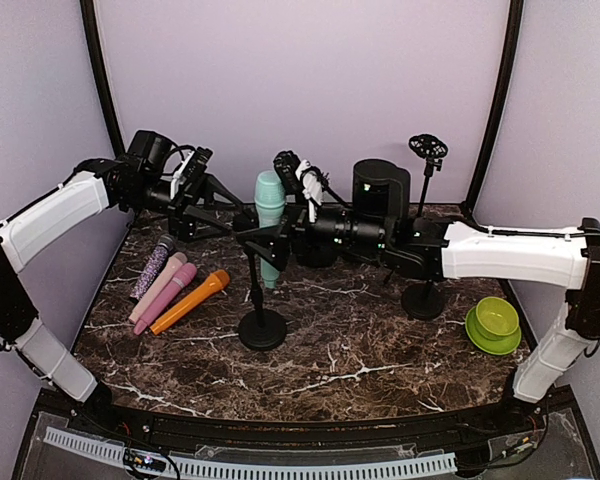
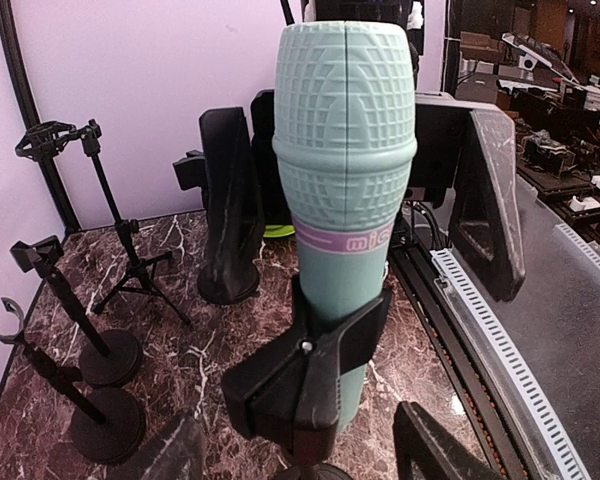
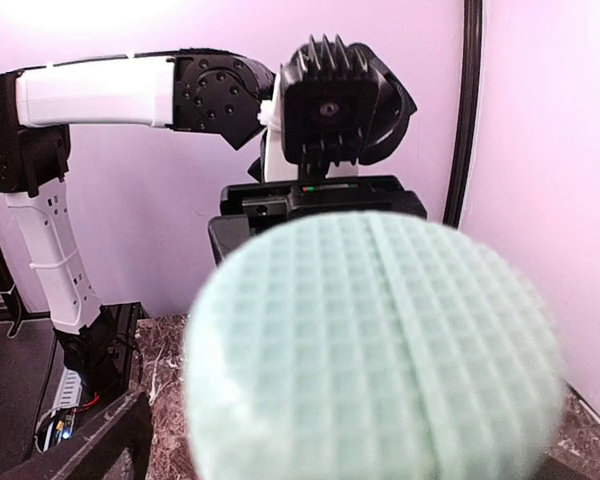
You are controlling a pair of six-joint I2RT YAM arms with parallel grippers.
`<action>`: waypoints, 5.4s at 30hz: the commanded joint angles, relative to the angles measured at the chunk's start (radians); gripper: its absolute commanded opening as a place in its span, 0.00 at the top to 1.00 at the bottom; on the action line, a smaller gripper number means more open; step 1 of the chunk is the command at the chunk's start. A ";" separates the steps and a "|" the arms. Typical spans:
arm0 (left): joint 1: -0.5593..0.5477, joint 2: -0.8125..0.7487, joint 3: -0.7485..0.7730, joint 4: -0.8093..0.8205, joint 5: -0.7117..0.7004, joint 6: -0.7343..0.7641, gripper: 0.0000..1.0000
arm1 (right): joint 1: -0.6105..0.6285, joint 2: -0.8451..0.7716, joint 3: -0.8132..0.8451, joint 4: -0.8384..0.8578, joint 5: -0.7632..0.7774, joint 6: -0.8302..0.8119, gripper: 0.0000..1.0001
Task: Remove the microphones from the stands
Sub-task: Hold the microphone stand at the center of the board, then remove the microphone from the microphone stand, then pass from the right arm to the left, then place the microphone at the center of the board.
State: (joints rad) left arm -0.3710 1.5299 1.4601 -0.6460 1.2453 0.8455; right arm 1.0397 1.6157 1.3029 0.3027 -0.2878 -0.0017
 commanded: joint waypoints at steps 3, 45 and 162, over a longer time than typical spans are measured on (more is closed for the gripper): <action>-0.034 0.039 0.071 -0.066 0.033 0.041 0.34 | -0.003 -0.133 -0.098 0.158 0.032 0.077 0.11; -0.053 0.134 0.213 -0.229 -0.069 0.170 1.00 | -0.022 -0.250 0.005 0.123 0.079 -0.036 0.57; 0.138 0.766 0.391 0.137 -0.974 -0.187 0.82 | 0.128 -0.356 -0.433 0.135 0.614 0.096 0.00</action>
State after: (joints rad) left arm -0.2356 2.3013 1.8748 -0.5117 0.3016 0.6449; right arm 1.1519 1.2037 0.8787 0.4500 0.2676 0.1162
